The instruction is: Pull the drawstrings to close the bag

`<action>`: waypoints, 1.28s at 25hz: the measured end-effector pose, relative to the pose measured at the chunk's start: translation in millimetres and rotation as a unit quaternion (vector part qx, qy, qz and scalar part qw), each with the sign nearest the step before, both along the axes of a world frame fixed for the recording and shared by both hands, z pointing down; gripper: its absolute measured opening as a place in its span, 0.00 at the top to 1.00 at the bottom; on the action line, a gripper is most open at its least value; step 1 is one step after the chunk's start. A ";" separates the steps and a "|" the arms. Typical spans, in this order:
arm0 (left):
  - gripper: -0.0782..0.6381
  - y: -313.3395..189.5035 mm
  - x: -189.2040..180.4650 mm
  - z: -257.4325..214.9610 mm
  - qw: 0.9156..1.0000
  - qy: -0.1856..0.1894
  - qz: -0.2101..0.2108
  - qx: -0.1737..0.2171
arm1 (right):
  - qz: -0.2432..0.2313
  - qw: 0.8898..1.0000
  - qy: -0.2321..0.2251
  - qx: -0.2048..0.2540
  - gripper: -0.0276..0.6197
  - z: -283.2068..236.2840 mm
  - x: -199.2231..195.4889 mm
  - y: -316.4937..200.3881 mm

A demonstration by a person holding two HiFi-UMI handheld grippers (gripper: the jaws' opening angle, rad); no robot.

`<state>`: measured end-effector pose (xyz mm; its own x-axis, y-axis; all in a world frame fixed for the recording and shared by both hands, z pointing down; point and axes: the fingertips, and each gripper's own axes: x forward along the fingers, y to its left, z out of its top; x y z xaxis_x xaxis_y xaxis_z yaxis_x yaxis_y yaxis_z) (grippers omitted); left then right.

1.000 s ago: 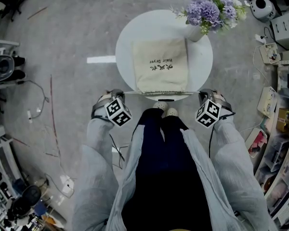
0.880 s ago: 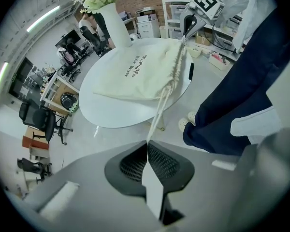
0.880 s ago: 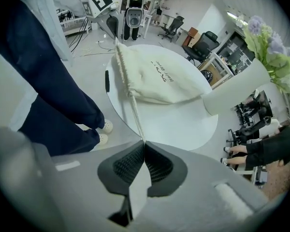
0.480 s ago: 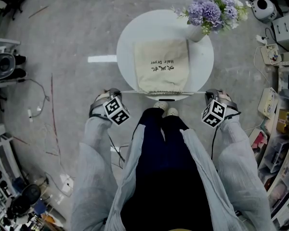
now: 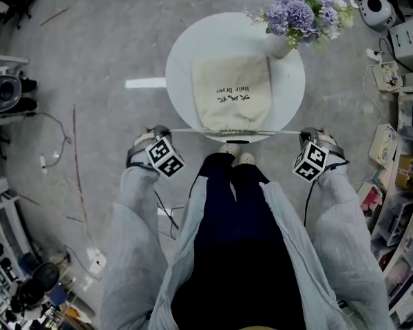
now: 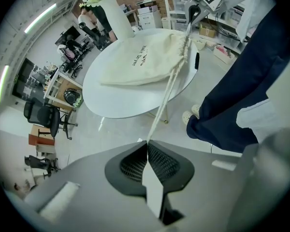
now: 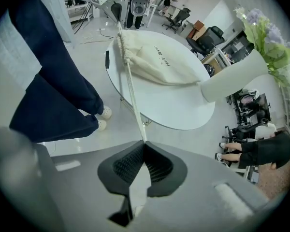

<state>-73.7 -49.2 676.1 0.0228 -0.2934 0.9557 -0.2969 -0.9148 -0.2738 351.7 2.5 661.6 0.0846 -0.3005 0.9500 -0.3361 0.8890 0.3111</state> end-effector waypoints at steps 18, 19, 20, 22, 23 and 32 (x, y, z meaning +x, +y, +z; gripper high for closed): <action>0.85 0.2 -34.9 5.2 0.999 -0.014 -0.050 -0.012 | -0.016 0.999 0.031 0.012 0.95 -2.6 28.3 1.0; 0.85 -0.7 -36.0 4.8 0.999 -0.015 -0.049 -0.008 | -0.018 0.999 0.033 0.013 0.95 -2.4 29.4 0.7; 0.85 -1.5 -37.1 5.0 0.999 -0.015 -0.049 -0.007 | -0.017 0.999 0.034 0.014 0.95 -2.2 30.4 0.3; 0.85 -2.0 -40.1 7.1 0.998 -0.012 -0.064 -0.013 | -0.013 0.999 0.034 0.013 0.95 -1.2 31.1 0.0; 0.85 -1.8 -41.4 8.5 0.997 -0.010 -0.074 -0.019 | -0.012 0.999 0.034 0.012 0.95 -0.3 31.3 0.4; 0.85 3.8 -28.6 -0.9 0.989 0.025 -0.130 -0.057 | 0.044 0.998 0.015 0.031 0.94 -18.8 27.7 -12.8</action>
<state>-102.3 -45.4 675.3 0.0078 -0.1853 0.9826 -0.5375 -0.8294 -0.1522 379.4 -10.3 642.8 0.1414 -0.3495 0.9262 -0.4015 0.8349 0.3764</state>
